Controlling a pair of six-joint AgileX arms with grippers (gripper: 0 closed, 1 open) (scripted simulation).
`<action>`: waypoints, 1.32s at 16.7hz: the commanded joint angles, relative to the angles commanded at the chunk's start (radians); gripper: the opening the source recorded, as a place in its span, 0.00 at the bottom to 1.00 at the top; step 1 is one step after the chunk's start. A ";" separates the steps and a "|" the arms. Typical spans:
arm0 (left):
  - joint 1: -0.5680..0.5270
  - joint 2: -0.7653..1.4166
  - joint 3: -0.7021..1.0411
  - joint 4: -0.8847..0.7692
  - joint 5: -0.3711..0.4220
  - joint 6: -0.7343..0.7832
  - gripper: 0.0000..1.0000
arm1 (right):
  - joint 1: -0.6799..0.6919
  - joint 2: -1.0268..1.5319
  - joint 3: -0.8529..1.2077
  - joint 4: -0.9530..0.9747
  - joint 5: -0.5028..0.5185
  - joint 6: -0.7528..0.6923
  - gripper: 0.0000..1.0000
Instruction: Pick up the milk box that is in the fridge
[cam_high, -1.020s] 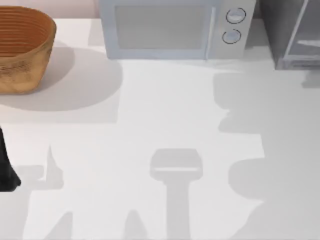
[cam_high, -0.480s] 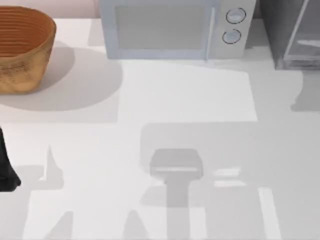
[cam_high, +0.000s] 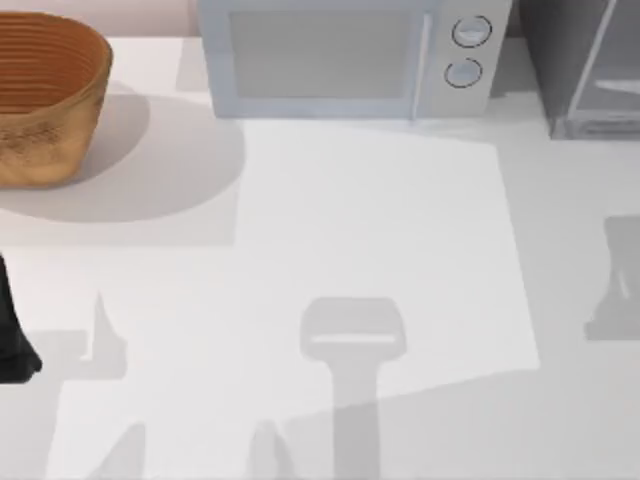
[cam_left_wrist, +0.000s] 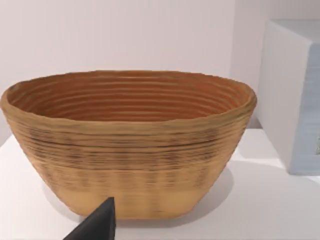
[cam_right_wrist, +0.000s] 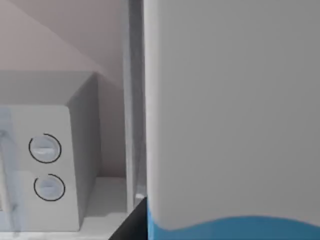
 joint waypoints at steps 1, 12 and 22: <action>0.000 0.000 0.000 0.000 0.000 0.000 1.00 | 0.012 -0.073 -0.035 -0.048 0.010 0.000 0.00; 0.000 0.000 0.000 0.000 0.000 0.000 1.00 | 0.049 -0.290 -0.143 -0.205 0.043 -0.001 0.00; 0.000 0.000 0.000 0.000 0.000 0.000 1.00 | 0.085 0.291 0.029 0.320 -0.173 0.012 0.00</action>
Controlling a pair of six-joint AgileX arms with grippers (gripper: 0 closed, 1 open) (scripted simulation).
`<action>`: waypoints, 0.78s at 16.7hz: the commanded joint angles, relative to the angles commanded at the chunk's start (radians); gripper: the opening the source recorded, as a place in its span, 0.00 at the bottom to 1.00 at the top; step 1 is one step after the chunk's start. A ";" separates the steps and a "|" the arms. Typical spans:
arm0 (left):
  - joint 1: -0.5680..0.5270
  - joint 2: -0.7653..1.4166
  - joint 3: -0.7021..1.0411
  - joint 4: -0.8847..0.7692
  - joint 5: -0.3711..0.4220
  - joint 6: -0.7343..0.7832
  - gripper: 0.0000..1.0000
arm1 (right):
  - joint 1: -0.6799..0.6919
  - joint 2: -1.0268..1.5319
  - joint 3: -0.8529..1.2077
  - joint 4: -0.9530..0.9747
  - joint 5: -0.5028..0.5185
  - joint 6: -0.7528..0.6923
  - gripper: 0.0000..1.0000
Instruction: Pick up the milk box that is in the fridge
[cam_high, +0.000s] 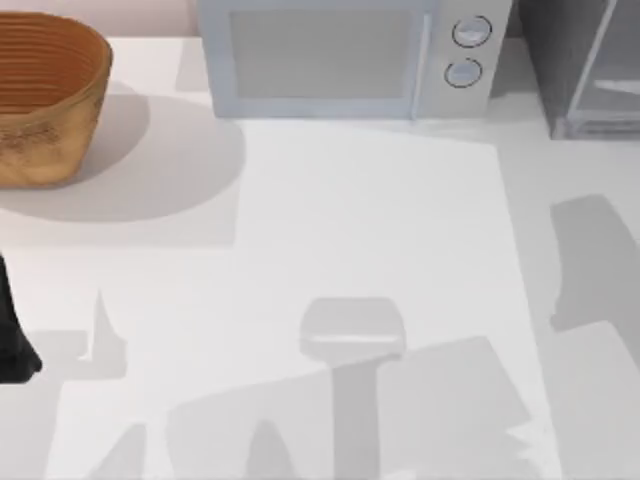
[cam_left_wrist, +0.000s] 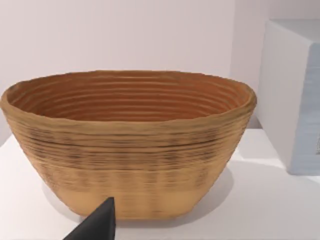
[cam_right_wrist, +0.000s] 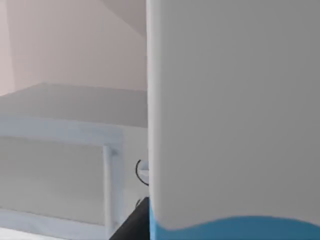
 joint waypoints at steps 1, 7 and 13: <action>0.000 0.000 0.000 0.000 0.000 0.000 1.00 | 0.008 0.115 0.018 0.082 -0.029 0.004 0.00; 0.000 0.000 0.000 0.000 0.000 0.000 1.00 | 0.072 0.794 0.103 0.570 -0.194 0.020 0.00; 0.000 0.000 0.000 0.000 0.000 0.000 1.00 | 0.143 1.148 0.177 0.863 -0.320 0.010 0.00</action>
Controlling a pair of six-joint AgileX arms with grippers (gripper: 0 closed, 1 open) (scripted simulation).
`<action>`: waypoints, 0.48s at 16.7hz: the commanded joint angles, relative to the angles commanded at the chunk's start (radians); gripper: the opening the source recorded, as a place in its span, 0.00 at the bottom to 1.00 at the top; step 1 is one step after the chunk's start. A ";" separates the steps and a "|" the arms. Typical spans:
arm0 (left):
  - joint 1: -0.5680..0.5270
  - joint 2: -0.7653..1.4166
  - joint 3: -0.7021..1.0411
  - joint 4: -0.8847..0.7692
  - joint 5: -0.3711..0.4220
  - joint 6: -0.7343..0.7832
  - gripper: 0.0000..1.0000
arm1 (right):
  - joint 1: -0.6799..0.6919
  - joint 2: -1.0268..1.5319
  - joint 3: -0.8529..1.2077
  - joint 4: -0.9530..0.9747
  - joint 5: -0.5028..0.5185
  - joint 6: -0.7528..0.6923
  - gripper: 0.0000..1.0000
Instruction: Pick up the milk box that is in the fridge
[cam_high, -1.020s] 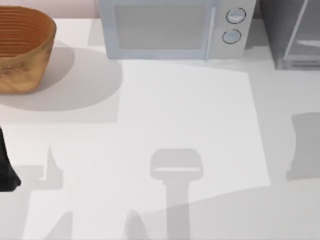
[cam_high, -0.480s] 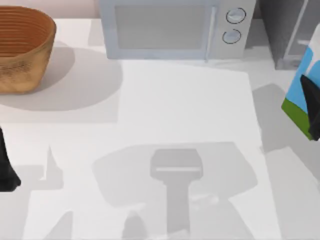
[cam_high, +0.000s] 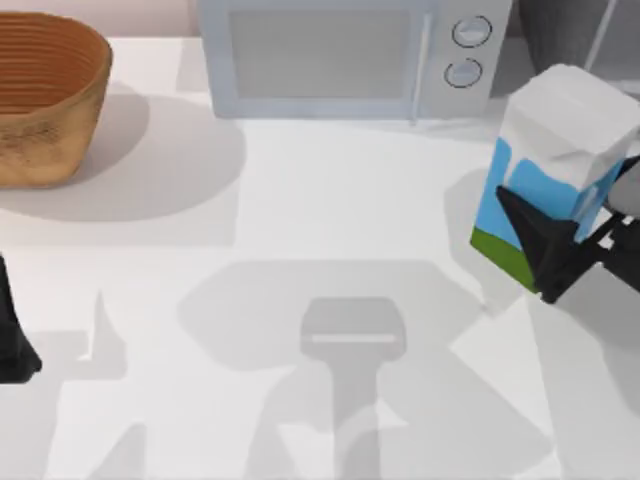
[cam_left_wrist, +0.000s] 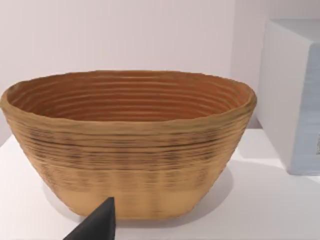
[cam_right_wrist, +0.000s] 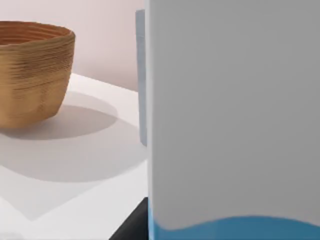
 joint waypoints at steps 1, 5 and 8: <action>0.000 0.000 0.000 0.000 0.000 0.000 1.00 | 0.007 0.024 0.008 0.018 -0.011 -0.002 0.00; 0.000 0.000 0.000 0.000 0.000 0.000 1.00 | 0.012 0.041 0.013 0.031 -0.019 -0.005 0.00; 0.000 0.000 0.000 0.000 0.000 0.000 1.00 | 0.009 0.042 0.011 0.029 -0.016 -0.003 0.00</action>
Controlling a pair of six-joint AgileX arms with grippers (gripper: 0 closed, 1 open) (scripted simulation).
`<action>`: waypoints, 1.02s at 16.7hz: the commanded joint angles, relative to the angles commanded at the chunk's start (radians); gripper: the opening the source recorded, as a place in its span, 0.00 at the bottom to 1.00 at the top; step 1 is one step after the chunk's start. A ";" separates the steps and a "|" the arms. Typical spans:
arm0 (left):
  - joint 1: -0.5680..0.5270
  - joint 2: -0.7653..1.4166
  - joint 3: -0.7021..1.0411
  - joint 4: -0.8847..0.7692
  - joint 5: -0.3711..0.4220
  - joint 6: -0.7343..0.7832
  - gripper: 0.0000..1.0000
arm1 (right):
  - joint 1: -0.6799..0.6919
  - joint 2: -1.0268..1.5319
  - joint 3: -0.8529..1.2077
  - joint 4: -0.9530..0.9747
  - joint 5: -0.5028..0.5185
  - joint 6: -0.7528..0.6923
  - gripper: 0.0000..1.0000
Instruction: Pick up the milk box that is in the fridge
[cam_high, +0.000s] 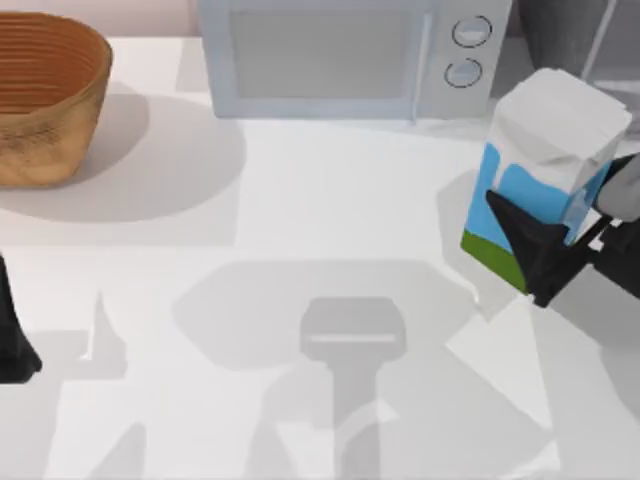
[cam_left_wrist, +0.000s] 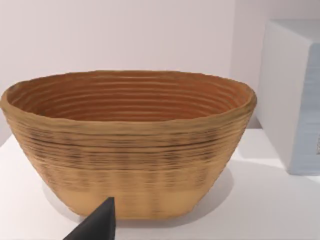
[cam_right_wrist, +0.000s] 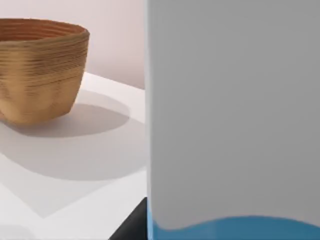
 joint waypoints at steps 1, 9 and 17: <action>0.000 0.000 0.000 0.000 0.000 0.000 1.00 | 0.005 0.014 0.008 0.004 0.006 -0.002 0.00; 0.000 0.000 0.000 0.000 0.000 0.000 1.00 | 0.099 0.282 0.178 0.103 0.097 -0.005 0.00; 0.000 0.000 0.000 0.000 0.000 0.000 1.00 | 0.104 0.293 0.187 0.109 0.101 -0.005 0.23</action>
